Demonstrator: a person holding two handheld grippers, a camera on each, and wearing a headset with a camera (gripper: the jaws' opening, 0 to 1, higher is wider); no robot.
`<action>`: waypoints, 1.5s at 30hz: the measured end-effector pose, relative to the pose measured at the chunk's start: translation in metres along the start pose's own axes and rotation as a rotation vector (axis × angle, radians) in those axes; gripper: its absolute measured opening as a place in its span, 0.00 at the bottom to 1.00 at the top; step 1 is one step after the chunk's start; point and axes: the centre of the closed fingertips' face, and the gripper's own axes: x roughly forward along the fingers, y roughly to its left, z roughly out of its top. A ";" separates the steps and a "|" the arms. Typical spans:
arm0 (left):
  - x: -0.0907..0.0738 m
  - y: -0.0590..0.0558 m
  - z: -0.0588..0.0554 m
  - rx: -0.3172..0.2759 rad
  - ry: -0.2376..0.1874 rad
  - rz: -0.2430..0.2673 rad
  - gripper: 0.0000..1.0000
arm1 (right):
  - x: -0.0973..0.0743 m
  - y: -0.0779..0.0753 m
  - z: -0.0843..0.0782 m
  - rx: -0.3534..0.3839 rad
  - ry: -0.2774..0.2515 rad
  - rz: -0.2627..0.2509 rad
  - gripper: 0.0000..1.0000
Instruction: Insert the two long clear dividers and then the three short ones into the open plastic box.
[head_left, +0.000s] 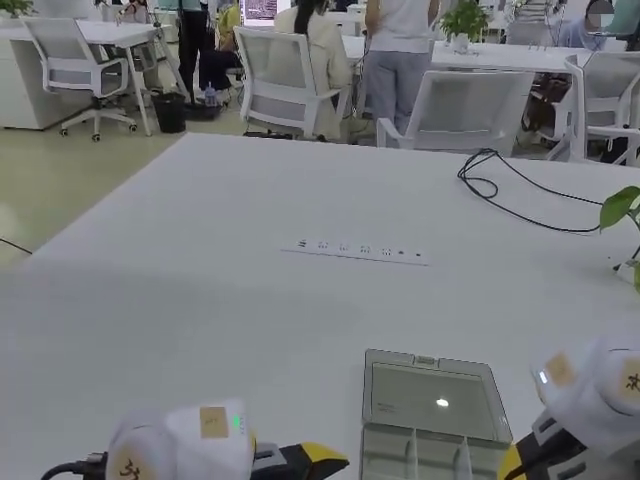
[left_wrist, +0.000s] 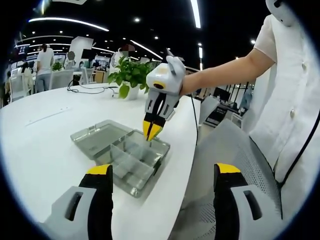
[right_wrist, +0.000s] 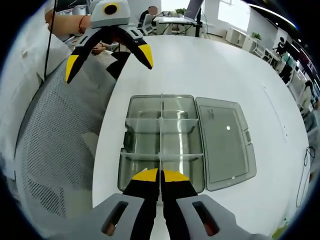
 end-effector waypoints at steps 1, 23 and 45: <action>0.000 0.000 0.000 0.001 0.000 0.000 0.84 | 0.001 0.000 -0.001 -0.002 0.003 -0.001 0.03; 0.000 0.004 -0.010 0.006 0.031 0.008 0.87 | 0.012 -0.001 -0.009 0.004 0.053 -0.013 0.04; -0.008 0.017 -0.016 0.013 0.058 0.048 0.94 | -0.041 0.007 -0.009 0.173 -0.137 -0.159 0.27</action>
